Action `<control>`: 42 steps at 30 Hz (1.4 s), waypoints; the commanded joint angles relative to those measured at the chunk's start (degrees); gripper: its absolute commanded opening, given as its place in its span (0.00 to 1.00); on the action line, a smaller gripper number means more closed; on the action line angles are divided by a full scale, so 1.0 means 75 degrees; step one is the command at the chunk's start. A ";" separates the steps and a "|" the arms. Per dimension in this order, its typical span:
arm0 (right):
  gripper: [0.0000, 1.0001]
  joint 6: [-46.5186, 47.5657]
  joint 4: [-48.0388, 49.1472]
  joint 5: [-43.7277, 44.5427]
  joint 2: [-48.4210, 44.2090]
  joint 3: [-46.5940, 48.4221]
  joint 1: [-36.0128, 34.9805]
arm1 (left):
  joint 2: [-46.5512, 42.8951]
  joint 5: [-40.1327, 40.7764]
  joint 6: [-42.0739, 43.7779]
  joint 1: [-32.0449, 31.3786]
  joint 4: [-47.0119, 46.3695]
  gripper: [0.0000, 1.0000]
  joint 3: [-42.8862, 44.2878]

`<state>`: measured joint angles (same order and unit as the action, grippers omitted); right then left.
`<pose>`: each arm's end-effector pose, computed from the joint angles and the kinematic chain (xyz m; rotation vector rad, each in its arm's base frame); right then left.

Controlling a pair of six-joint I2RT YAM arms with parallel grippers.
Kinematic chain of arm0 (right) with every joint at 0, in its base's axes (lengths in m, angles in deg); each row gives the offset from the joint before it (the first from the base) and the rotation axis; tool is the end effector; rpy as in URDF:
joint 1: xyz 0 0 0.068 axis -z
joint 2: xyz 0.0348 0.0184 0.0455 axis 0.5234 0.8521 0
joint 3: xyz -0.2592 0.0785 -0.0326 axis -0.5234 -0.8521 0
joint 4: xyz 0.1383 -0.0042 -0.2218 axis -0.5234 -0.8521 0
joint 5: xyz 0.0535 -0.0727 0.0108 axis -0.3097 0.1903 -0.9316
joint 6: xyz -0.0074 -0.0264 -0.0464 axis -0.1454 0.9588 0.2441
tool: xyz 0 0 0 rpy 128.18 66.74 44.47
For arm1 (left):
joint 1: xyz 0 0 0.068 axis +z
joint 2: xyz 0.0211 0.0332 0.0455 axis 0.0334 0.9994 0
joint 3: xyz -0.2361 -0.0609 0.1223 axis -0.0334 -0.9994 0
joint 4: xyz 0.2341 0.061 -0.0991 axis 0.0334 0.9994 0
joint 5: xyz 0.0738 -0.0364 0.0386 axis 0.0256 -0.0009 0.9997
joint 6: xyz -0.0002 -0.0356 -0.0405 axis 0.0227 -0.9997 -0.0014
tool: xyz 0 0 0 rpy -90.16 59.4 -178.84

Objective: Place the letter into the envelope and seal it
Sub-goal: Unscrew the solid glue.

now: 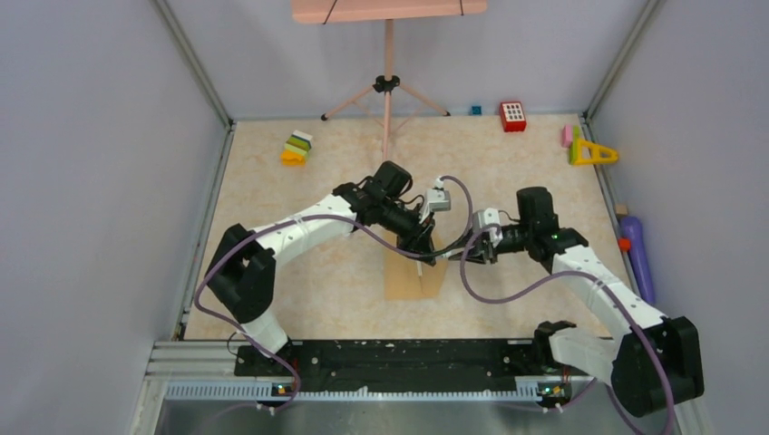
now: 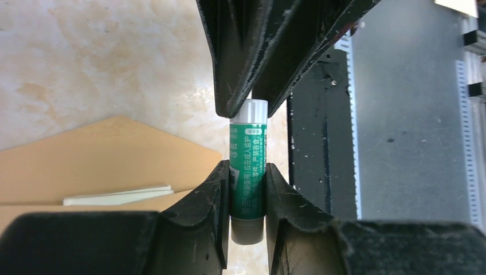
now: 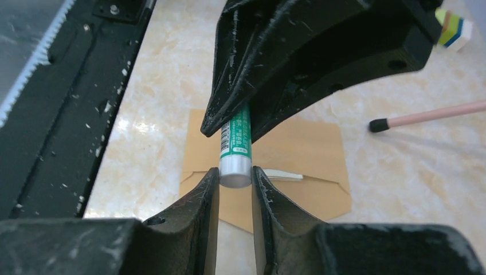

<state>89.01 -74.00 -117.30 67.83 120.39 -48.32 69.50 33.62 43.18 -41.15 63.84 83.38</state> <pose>0.1853 0.0906 0.2455 -1.5202 1.1722 0.9488 0.2443 -0.2673 0.2604 1.5069 1.8953 -1.3645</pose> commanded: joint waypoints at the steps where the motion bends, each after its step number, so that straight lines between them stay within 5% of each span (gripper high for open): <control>1: 0.24 -0.2701 0.0777 -0.0862 0.0551 0.0524 -0.0066 | -0.0572 0.1184 0.0329 0.0024 -0.0248 0.00 0.0287; 14: 0.29 -0.6831 0.0357 -0.1352 0.2748 0.2204 0.0247 | -0.1055 0.1745 0.0761 0.0024 -0.0090 0.00 0.0260; 17: 0.32 -0.6682 -0.0620 -0.1461 0.3231 0.2678 0.0243 | -0.1064 0.1739 0.0776 0.0021 -0.0084 0.00 0.0245; 21: 0.39 -0.4077 -0.3429 -0.1544 0.3587 0.3548 0.0347 | -0.1067 0.1679 0.0766 0.0031 -0.0073 0.00 0.0228; 26: 0.50 0.2901 -0.7896 -0.1990 0.3604 0.4275 0.0815 | -0.1013 0.1140 0.0659 0.0139 -0.0072 0.00 0.0190; 28: 0.52 0.4452 -0.8709 -0.1852 0.3537 0.4277 0.0947 | -0.0959 0.0933 0.0600 0.0194 -0.0101 0.00 0.0152; 31: 0.55 0.4223 -0.7932 -0.1525 0.3235 0.4081 0.1036 | -0.0837 0.0679 0.0525 0.0220 -0.0139 0.00 0.0095; 36: 0.60 -0.1106 -0.2851 0.0232 0.2221 0.3074 0.1005 | -0.0759 0.0833 0.0484 0.0222 -0.0170 0.00 0.0103; 38: 0.71 -0.2001 -0.1457 0.1465 0.1643 0.2609 0.0908 | -0.0759 0.0908 0.0505 0.0223 -0.0143 0.00 0.0135; 40: 0.95 -0.1895 -0.1167 0.1997 0.1154 0.2428 0.0908 | -0.0759 0.0997 0.0506 0.0226 -0.0152 0.00 0.0140; 42: 0.99 -0.2018 -0.0614 0.2134 0.0656 0.2216 0.0906 | -0.0742 0.1010 0.0477 0.0235 -0.0164 0.00 0.0148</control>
<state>81.93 -96.12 -110.26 80.10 138.71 -41.02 63.81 41.49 47.07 -39.69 64.95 83.40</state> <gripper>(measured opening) 0.957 0.277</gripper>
